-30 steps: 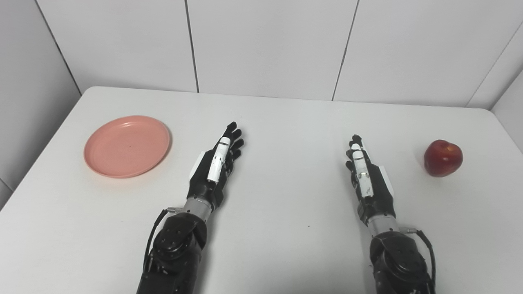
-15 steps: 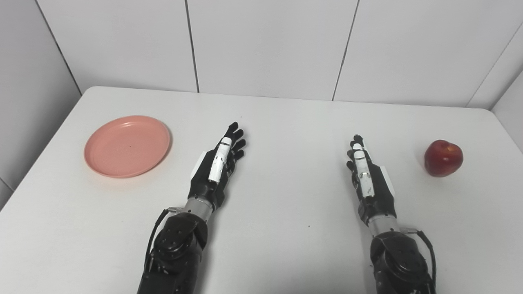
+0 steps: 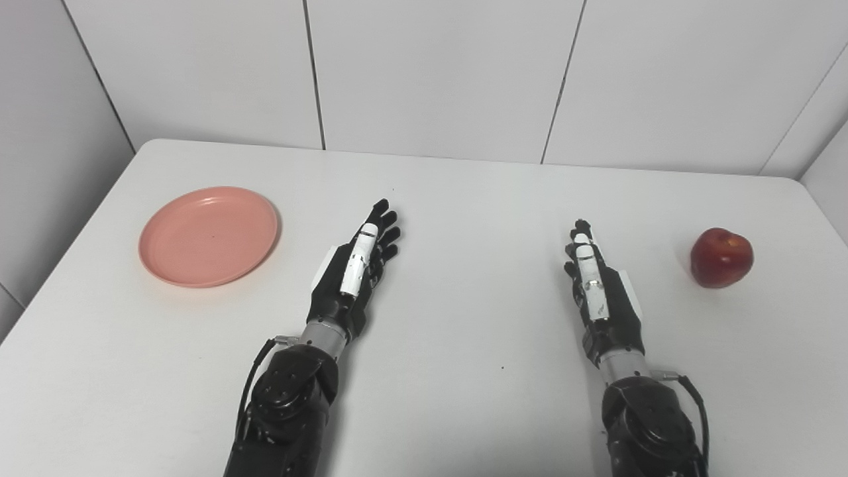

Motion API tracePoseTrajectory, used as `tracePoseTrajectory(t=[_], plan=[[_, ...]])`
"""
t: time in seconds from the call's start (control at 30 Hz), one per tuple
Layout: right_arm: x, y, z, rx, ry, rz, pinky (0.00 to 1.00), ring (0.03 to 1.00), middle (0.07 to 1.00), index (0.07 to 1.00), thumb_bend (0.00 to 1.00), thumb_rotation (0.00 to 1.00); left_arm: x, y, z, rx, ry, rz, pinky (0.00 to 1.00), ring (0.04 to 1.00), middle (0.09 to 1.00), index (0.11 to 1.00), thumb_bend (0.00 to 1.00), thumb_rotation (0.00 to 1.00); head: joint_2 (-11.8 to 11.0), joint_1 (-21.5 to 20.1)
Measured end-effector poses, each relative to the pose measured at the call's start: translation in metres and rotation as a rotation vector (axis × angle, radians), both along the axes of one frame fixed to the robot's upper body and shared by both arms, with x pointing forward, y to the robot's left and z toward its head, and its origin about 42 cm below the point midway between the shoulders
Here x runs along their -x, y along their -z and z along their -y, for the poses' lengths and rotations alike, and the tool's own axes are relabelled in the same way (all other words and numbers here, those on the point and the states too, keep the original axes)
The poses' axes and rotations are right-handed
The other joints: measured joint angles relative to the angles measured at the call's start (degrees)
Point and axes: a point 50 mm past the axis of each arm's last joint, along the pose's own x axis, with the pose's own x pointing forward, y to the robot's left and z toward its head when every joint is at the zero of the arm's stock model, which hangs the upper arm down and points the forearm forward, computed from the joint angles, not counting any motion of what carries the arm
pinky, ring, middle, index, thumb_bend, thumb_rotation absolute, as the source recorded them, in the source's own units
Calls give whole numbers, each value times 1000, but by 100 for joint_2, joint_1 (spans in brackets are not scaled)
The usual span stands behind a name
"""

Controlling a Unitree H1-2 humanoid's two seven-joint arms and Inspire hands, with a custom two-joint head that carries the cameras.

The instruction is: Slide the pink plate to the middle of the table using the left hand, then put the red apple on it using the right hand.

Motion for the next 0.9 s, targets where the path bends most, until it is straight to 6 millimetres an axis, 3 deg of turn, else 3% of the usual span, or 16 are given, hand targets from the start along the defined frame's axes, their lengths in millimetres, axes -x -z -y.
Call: tracePoseTrajectory(t=[0.5, 0.9], plan=[[0, 0, 1, 0, 3, 0, 1000, 994, 997, 993, 202, 1000, 0, 0, 0, 0, 1, 0, 972, 964, 975, 963, 397, 1000, -9, 44], [0, 2, 9, 18, -7, 0, 1000, 996, 1000, 1000, 191, 1000, 0, 7, 11, -2, 8, -17, 984, 963, 978, 966, 377, 1000, -299, 598]])
